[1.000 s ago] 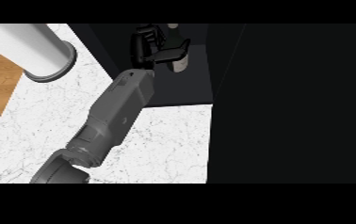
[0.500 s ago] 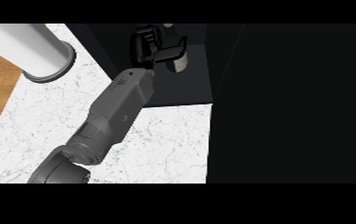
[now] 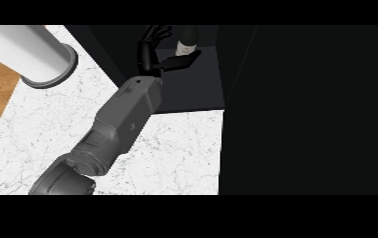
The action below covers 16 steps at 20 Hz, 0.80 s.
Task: Pick up the wine, place it into the cabinet and close the cabinet
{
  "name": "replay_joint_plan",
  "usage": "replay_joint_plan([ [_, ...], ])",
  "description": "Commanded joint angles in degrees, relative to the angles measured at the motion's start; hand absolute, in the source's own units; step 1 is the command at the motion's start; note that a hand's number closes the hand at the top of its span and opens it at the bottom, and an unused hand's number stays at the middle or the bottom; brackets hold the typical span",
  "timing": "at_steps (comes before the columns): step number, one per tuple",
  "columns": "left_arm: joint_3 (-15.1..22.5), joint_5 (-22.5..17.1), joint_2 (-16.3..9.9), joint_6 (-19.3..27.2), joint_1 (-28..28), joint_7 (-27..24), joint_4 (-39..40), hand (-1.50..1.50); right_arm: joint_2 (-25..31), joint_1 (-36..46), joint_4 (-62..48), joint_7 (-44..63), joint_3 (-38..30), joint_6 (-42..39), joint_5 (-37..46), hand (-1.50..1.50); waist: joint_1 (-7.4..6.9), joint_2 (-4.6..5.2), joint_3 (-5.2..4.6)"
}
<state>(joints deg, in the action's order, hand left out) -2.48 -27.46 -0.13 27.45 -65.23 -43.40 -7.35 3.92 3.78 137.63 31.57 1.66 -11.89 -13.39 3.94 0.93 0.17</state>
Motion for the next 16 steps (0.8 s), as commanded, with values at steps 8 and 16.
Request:
replay_joint_plan([
  [8,0.9,2.7,-1.1,2.4,4.0,-2.8,3.3,-1.5,-0.9,-1.2,4.5,1.5,1.7,0.9,-0.6,-1.5,0.26,0.53,-0.26],
  [16,-1.5,1.4,-0.7,1.4,5.0,-5.8,1.6,-1.5,-0.6,-0.2,2.9,-0.1,0.8,0.0,-1.1,-1.5,-0.16,0.48,-0.26],
])
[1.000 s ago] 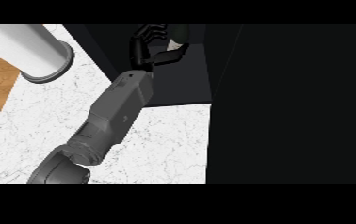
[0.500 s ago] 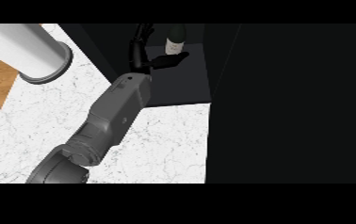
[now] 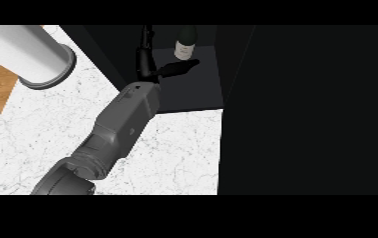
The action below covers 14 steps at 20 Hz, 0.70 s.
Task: Pick up the wine, place it into the cabinet and close the cabinet
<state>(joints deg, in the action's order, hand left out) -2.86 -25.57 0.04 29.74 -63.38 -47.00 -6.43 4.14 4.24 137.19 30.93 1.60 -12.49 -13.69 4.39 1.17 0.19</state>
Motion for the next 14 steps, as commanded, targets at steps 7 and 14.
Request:
replay_joint_plan([
  [7,-0.8,0.1,-2.0,-6.9,3.7,-2.6,0.2,-1.5,-0.8,-1.0,2.0,0.3,1.0,0.4,-1.1,-1.5,-0.91,0.14,-0.26],
  [14,-0.1,1.1,-2.1,-11.0,3.5,-2.0,0.6,-1.5,-2.4,-1.6,2.8,-0.4,3.2,2.1,2.2,-1.5,-1.28,-0.06,-0.27],
])
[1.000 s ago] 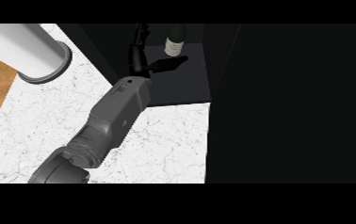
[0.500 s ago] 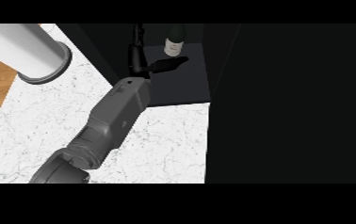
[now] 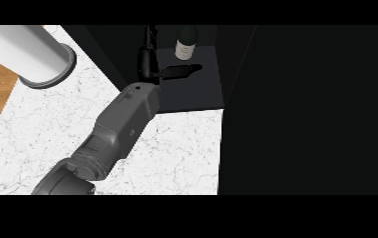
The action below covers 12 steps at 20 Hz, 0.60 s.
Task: Pick up the wine, place it into the cabinet and close the cabinet
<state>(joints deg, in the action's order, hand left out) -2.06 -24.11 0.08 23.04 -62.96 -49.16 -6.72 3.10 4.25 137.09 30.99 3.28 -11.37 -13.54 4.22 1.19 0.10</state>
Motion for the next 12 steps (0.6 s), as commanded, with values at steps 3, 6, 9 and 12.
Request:
replay_joint_plan([
  [3,-0.8,-0.4,-0.1,-3.4,3.7,-1.3,0.7,-1.5,1.6,-2.7,6.5,3.0,-1.0,-0.4,-2.9,-1.5,-0.74,-0.23,-0.16],
  [6,-0.5,-1.6,-0.1,-3.3,3.3,-1.5,0.9,-1.5,1.5,-0.3,4.1,2.3,-0.1,-0.2,-1.2,-1.5,-0.11,-0.09,-0.17],
  [9,-0.2,-3.1,-0.1,-6.6,4.3,-1.4,-0.6,-1.5,1.0,2.6,4.1,4.6,-0.9,2.2,-2.2,-1.5,-1.09,-0.56,-0.17],
  [12,-0.2,-5.7,-0.1,-6.5,4.3,-1.4,-0.4,-1.5,0.2,0.7,4.4,3.9,2.2,1.6,-0.6,-1.5,0.1,-0.49,-0.18],
])
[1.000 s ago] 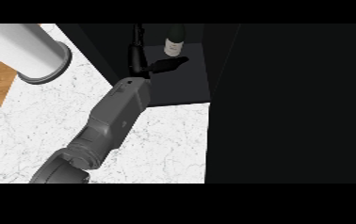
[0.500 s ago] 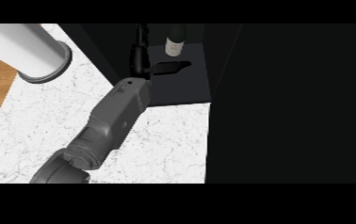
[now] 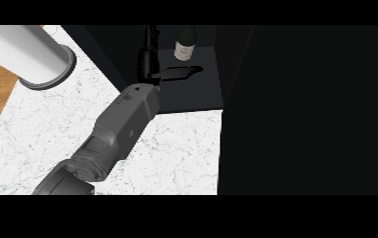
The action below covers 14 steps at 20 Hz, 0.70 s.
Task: Pick up the wine, place it into the cabinet and close the cabinet
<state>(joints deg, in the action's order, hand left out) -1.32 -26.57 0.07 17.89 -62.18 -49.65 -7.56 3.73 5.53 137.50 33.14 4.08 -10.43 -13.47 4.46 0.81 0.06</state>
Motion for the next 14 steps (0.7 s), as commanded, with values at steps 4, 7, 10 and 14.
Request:
replay_joint_plan([
  [4,0.7,-4.7,-0.1,-2.7,3.6,-0.4,-1.5,-1.5,0.4,-2.4,3.5,-0.3,-1.7,-0.6,-3.1,-1.5,-1.22,-0.44,-0.08],
  [7,2.8,-6.1,-0.1,-3.5,6.2,-1.2,-1.9,-1.5,-0.3,-1.8,7.3,3.6,1.1,2.3,-0.8,-1.5,-0.84,-0.53,-0.13],
  [10,8.4,-10.0,-0.1,-1.3,7.9,0.5,-6.2,-1.5,-0.5,0.0,2.7,1.9,1.5,1.5,0.0,-1.5,-0.83,-0.86,-0.11],
  [14,15.8,-15.6,-0.1,1.6,14.0,0.3,-12.8,-1.5,-0.2,-0.6,1.8,0.9,1.1,1.0,0.2,-1.5,-0.45,-0.88,-0.11],
])
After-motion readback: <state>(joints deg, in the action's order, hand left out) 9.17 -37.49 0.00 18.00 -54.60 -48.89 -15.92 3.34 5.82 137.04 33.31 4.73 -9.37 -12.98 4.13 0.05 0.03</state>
